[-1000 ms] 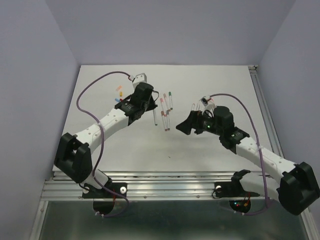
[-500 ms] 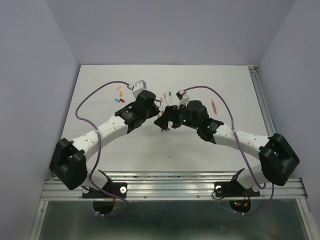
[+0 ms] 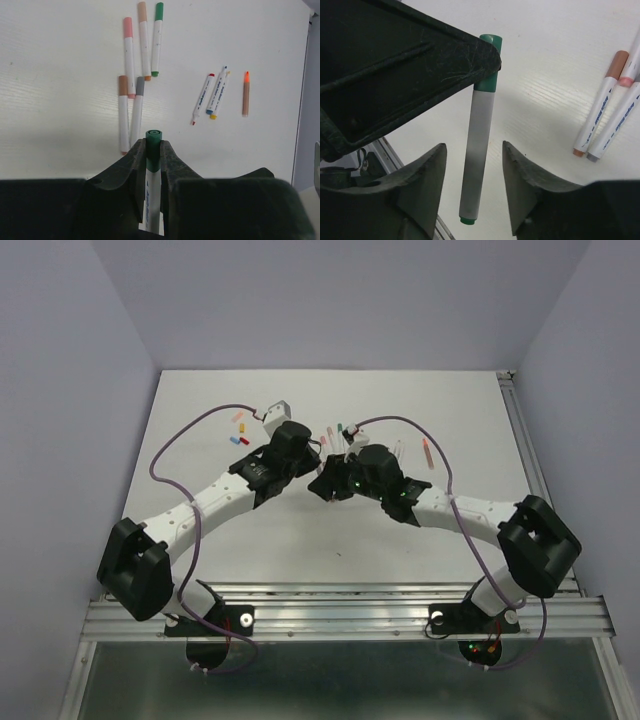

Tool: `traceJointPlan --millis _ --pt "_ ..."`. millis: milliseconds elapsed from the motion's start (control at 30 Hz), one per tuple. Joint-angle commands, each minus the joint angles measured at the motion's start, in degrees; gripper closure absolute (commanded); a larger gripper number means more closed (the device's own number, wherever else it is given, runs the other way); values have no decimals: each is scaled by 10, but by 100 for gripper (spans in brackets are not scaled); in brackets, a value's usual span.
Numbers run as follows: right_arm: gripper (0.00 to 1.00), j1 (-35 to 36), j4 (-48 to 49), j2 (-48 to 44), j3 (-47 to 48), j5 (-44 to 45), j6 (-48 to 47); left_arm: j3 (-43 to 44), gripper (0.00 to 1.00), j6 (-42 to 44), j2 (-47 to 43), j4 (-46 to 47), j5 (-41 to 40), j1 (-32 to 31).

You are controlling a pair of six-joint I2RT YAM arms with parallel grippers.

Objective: Open the pen caps

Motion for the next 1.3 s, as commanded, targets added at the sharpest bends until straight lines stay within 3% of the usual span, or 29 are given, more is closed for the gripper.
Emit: traceJointPlan --millis 0,67,100,233,500,800,900,1033,1267 --pt "51 8 28 8 38 33 10 -10 100 -9 -24 22 -5 -4" --pt "65 8 19 9 44 34 13 -15 100 -9 -26 27 -7 -4" --pt "76 8 18 9 44 35 15 -16 100 -10 -26 28 -9 -4" --pt "99 10 21 -4 32 14 37 -18 100 -10 -21 46 -38 -4" --pt "99 45 125 -45 -51 -165 144 27 100 -4 61 79 -122 15" --pt "99 109 180 -100 -125 -196 196 100 100 11 152 81 -108 100" --pt "99 108 111 -122 -124 -149 172 96 100 31 143 81 -115 121" --pt "99 99 -47 -145 -88 -19 133 99 100 118 144 73 -43 173" --pt "99 -10 -164 -198 -97 101 115 150 100 234 213 6 -60 217"
